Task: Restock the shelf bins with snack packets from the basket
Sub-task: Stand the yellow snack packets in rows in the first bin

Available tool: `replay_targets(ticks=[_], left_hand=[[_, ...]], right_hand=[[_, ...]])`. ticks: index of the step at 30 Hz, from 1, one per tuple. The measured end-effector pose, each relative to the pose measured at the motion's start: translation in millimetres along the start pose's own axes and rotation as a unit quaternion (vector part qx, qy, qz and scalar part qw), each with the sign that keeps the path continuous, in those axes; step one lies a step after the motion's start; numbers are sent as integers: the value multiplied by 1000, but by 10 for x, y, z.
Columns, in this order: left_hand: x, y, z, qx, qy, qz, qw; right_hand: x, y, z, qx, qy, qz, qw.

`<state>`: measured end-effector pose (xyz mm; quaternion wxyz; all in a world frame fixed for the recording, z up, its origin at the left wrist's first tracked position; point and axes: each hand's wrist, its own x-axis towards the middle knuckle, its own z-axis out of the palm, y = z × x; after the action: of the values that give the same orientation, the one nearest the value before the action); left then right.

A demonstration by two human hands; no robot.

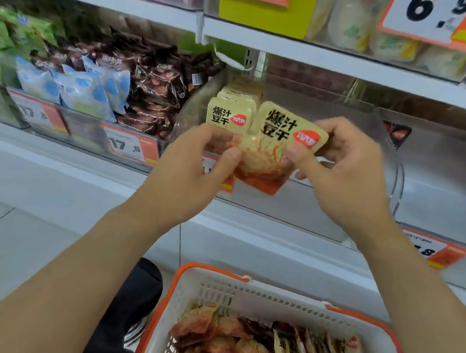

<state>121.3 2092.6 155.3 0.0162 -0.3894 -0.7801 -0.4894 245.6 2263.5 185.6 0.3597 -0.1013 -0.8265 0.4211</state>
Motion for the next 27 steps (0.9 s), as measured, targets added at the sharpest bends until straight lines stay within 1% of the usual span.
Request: replay_targets(ticks=[2, 4, 6, 9, 12, 16, 21, 23, 27], left_hand=[[34, -111, -20, 70, 32, 9, 997], [75, -196, -26, 132, 56, 9, 990], [115, -272, -25, 170, 66, 12, 983], [170, -397, -45, 202, 43, 27, 978], [230, -513, -119, 195, 37, 53, 979], [260, -590, -177, 169, 46, 84, 981], [280, -647, -166, 172, 57, 93, 979], [276, -646, -132, 173, 64, 92, 978], [267, -635, -74, 162, 86, 98, 978]], right_hand=[[179, -63, 28, 22, 59, -10, 998], [384, -28, 106, 4, 85, -14, 996], [545, 102, 242, -24, 78, -3, 997], [659, 375, 487, -34, 38, 34, 998], [774, 514, 702, -79, -27, 68, 994], [989, 565, 908, -185, -66, 70, 978], [1031, 634, 985, -290, -43, 40, 955], [1038, 638, 995, -288, -35, 43, 956], [1058, 638, 1062, -239, -23, 90, 967]])
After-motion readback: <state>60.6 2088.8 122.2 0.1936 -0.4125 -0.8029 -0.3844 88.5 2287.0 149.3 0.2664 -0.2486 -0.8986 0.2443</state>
